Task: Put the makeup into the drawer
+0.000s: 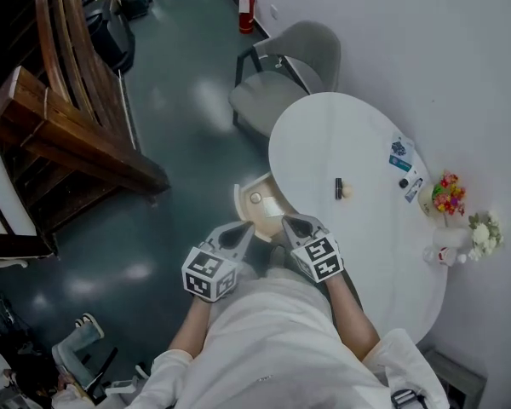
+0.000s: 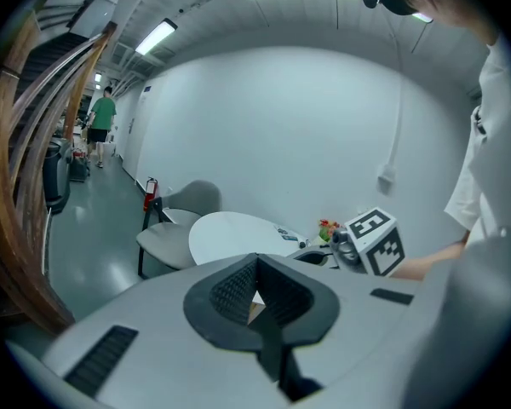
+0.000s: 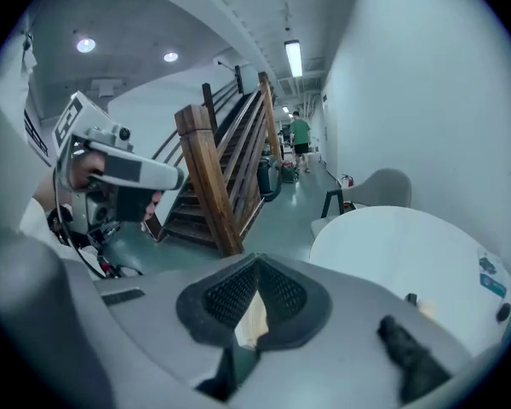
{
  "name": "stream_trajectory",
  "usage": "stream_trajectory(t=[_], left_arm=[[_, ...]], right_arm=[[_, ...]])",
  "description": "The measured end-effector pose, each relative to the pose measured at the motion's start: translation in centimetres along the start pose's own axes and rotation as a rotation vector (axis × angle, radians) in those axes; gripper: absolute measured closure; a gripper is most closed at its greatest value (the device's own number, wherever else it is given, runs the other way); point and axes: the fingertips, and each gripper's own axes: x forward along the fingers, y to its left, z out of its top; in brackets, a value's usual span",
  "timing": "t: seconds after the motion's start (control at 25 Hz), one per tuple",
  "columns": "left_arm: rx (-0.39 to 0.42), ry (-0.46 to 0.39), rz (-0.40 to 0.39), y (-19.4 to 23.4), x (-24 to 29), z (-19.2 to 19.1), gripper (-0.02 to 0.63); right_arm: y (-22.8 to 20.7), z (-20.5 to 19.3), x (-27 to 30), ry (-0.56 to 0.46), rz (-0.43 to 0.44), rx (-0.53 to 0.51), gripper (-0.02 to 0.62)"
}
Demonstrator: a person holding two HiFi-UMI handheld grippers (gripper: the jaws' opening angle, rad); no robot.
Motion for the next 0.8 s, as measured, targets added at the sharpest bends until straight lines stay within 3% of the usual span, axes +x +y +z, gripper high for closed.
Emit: stream_trajectory(t=[0.28,0.8], left_arm=[[0.010,0.000,-0.029,-2.6,3.6,-0.3,0.598],[0.074,0.060,-0.067,-6.1,7.5,-0.9,0.598]], right_arm=[[-2.5,-0.5,-4.9,-0.063,-0.046,0.033,0.581],[-6.1,-3.5,-7.7,-0.051,-0.104,0.072,0.581]])
